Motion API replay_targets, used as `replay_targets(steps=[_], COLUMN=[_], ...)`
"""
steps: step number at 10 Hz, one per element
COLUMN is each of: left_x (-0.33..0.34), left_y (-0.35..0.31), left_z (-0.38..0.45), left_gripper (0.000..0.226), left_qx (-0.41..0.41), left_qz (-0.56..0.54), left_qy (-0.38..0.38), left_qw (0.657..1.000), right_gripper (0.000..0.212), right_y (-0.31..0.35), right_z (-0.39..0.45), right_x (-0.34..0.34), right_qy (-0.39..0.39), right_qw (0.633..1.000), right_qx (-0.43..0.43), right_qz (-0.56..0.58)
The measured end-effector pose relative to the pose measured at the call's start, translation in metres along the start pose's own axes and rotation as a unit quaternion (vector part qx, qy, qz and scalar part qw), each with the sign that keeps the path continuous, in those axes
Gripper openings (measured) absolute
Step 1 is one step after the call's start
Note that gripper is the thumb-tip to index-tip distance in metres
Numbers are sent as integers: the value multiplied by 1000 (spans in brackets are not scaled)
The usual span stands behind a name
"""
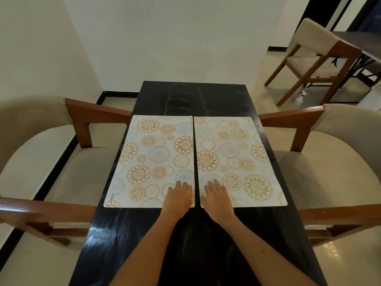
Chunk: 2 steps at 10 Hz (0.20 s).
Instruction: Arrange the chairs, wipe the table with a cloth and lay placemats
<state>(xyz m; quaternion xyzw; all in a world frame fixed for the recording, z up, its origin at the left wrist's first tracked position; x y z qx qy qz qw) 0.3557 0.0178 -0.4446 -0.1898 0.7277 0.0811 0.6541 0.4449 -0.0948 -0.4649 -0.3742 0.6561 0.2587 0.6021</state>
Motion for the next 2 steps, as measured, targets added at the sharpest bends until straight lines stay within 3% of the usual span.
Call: replay_targets(steps=[1, 2], left_x=[5, 0], left_y=[8, 15], left_z=[-11, -13], left_gripper=[36, 52], left_qx=[6, -9], left_qz=[30, 51], left_qy=[-20, -51], left_qw=[999, 997], right_gripper=[45, 57], right_y=[4, 12], right_z=[3, 11], right_x=[-1, -10], right_qy=[-71, -145], right_qw=[997, 989], right_qx=[-7, -13], right_qz=[-28, -20])
Point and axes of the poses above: each hand's wrist, its own z-axis towards the middle knuckle, its own x-axis out of the palm, y = z × x, the point moved 2 cm from there along z, towards the middle knuckle, and after that the axes turned 10 degrees about -z, right-handed, at the moved point
